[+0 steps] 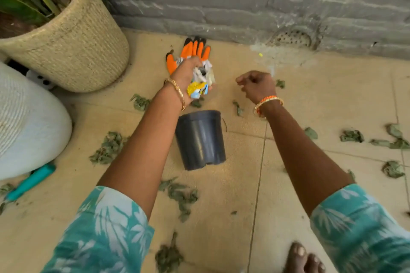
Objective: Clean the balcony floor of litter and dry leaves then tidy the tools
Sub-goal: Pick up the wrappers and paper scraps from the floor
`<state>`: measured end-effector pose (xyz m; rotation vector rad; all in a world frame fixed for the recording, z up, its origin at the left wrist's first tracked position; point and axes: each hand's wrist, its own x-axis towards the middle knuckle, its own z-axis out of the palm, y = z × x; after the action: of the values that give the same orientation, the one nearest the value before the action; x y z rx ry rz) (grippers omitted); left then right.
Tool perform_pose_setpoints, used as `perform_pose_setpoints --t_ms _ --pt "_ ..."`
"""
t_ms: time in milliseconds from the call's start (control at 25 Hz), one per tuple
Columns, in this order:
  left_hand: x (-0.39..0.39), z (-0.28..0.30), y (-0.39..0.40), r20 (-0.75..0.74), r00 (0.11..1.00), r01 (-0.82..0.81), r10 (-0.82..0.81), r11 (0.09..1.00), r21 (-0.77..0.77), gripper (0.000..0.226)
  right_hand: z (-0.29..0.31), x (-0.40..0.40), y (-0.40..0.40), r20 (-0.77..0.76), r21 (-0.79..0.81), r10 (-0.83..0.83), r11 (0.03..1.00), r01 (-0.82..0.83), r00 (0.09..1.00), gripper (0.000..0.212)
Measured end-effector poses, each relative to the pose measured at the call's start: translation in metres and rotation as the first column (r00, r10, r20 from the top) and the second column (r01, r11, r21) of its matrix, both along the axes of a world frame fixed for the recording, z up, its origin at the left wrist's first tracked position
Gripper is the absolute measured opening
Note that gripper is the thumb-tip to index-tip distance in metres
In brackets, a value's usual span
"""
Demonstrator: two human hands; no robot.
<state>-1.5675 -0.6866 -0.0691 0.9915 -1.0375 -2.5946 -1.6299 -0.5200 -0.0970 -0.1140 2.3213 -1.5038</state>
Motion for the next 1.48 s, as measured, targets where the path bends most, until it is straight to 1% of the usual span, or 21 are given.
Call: perform_pose_setpoints --t_ms 40,80,120,160,240,280,320,440,520,560,600,640,680,720,840,920,1040,1120,1240,1400,1480 --pt "-0.006 -0.001 0.002 -0.097 0.994 0.059 -0.051 0.995 0.077 0.068 0.011 0.006 0.0 0.038 -0.027 0.017 0.999 -0.016 0.999 0.033" --pt "-0.012 -0.009 -0.002 -0.052 0.996 -0.073 0.076 0.995 0.071 0.056 0.024 0.015 -0.001 0.084 -0.059 0.031 0.998 -0.026 0.996 0.032" --pt "-0.015 -0.014 -0.013 0.072 0.982 -0.181 0.175 0.979 0.094 0.054 0.041 0.025 -0.003 0.128 -0.082 0.046 0.996 -0.035 0.991 0.03" --pt "-0.02 -0.03 -0.023 0.198 0.945 -0.298 0.26 0.935 0.193 0.065 0.06 0.037 -0.001 0.171 -0.089 0.061 0.995 -0.046 0.983 0.028" --pt "-0.026 -0.058 -0.037 0.222 0.913 -0.402 0.342 0.847 0.348 0.082 0.097 0.064 0.007 0.233 -0.092 0.107 0.992 -0.088 0.967 0.024" --pt "-0.031 -0.067 -0.042 0.177 0.91 -0.413 0.374 0.791 0.451 0.085 0.119 0.078 0.012 0.258 -0.099 0.137 0.988 -0.115 0.957 0.023" --pt "-0.023 -0.067 -0.045 0.143 0.896 -0.435 0.421 0.761 0.482 0.086 0.14 0.093 0.017 0.279 -0.11 0.168 0.984 -0.142 0.945 0.023" --pt "-0.019 -0.078 -0.048 -0.114 0.86 -0.353 0.497 0.742 0.57 0.086 0.215 0.135 0.021 0.342 -0.164 0.256 0.964 -0.21 0.904 0.02" --pt "0.041 0.017 -0.012 -0.017 0.887 -0.416 0.462 0.813 0.407 0.086 0.265 0.162 0.02 0.362 -0.175 0.276 0.958 -0.226 0.89 0.016" --pt "0.093 0.093 0.024 0.088 0.917 -0.399 0.389 0.894 0.207 0.083 0.29 0.176 0.018 0.373 -0.159 0.274 0.96 -0.23 0.887 0.016" --pt "0.144 0.174 0.067 0.19 0.938 -0.304 0.291 0.952 0.045 0.072 0.31 0.189 0.015 0.39 -0.145 0.258 0.965 -0.218 0.884 0.015" --pt "0.177 0.245 0.092 0.365 0.914 -0.219 0.18 0.973 0.068 0.062 0.327 0.201 0.013 0.409 -0.136 0.234 0.971 -0.194 0.882 0.015" --pt "0.196 0.294 0.106 0.507 0.847 -0.227 0.16 0.971 0.074 0.06 0.344 0.212 0.009 0.424 -0.132 0.202 0.978 -0.161 0.883 0.015" --pt "0.214 0.324 0.113 0.552 0.82 -0.239 0.153 0.967 0.087 0.062 0.359 0.223 0.006 0.437 -0.125 0.164 0.985 -0.121 0.884 0.015" --pt "0.239 0.37 0.099 0.676 0.735 -0.137 0.052 0.988 0.073 0.036 0.403 0.255 0.002 0.493 -0.126 0.025 0.991 0.042 0.869 0.014" --pt "0.251 0.381 0.098 0.7 0.711 -0.129 0.067 0.991 0.036 0.032 0.426 0.282 0.005 0.524 -0.131 -0.032 0.984 0.118 0.851 0.013" --pt "0.289 0.413 0.112 0.676 0.727 -0.205 0.122 0.978 0.044 0.026 0.448 0.324 0.017 0.519 -0.12 -0.057 0.983 0.138 0.853 0.01" --pt "0.307 0.435 0.122 0.706 0.694 -0.213 0.14 0.977 0.016 0.02 0.455 0.348 0.029 0.506 -0.103 -0.047 0.988 0.114 0.861 0.007" --pt "0.342 0.457 0.15 0.743 0.618 -0.29 0.256 0.953 -0.087 0.027 0.467 0.382 0.046 0.521 -0.095 -0.054 0.988 0.12 0.852 0.007" --pt "0.389 0.472 0.184 0.753 0.59 -0.341 0.292 0.935 -0.096 0.036 0.481 0.431 0.072 0.538 -0.08 -0.142 0.973 0.218 0.831 0.015" --pt "0.416 0.482 0.201 0.753 0.564 -0.396 0.339 0.911 -0.114 0.036 0.49 0.456 0.087 0.568 -0.094 -0.121 0.973 0.211 0.814 0.015"
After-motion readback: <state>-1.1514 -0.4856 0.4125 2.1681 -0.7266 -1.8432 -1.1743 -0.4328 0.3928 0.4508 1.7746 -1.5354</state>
